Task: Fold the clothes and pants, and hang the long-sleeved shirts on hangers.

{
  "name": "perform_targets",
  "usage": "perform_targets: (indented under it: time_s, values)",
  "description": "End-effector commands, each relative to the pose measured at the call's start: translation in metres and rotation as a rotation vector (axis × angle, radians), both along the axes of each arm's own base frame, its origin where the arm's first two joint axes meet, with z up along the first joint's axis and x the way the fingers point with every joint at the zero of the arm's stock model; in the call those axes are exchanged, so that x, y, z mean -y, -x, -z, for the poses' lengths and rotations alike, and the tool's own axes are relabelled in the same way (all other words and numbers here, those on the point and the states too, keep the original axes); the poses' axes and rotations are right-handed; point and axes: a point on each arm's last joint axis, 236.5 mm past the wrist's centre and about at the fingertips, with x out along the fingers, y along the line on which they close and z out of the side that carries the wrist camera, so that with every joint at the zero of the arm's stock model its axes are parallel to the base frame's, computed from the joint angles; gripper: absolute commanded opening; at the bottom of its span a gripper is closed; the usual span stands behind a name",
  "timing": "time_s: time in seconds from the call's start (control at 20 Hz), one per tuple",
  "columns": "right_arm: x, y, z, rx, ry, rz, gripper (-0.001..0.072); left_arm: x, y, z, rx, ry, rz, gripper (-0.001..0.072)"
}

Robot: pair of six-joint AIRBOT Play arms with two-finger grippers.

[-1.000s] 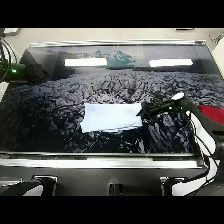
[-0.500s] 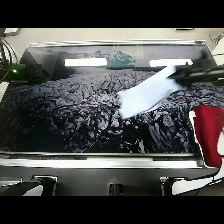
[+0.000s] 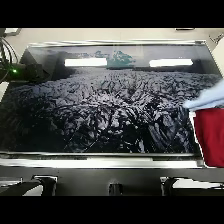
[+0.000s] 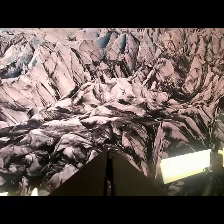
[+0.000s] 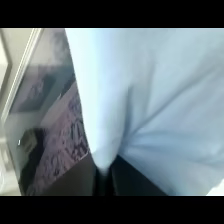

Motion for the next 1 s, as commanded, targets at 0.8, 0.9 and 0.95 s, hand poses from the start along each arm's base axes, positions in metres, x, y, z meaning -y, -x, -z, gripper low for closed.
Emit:
perform_targets:
  time_s: [0.8, 0.9, 0.95]
  values:
    - [0.037, 0.274, 0.188, -1.008, 0.094, 0.372, 0.0037, 0.002, 0.001, 0.0, 0.005, -0.006, 0.014, 0.0022]
    - [0.041, 0.272, 0.206, -0.997, 0.107, 0.379, 0.0037, 0.003, 0.001, -0.001, 0.005, -0.005, 0.014, 0.0022]
    - [0.041, 0.274, 0.21, -1.004, 0.113, 0.374, 0.0037, 0.003, 0.001, -0.001, 0.005, -0.002, 0.015, 0.0022]
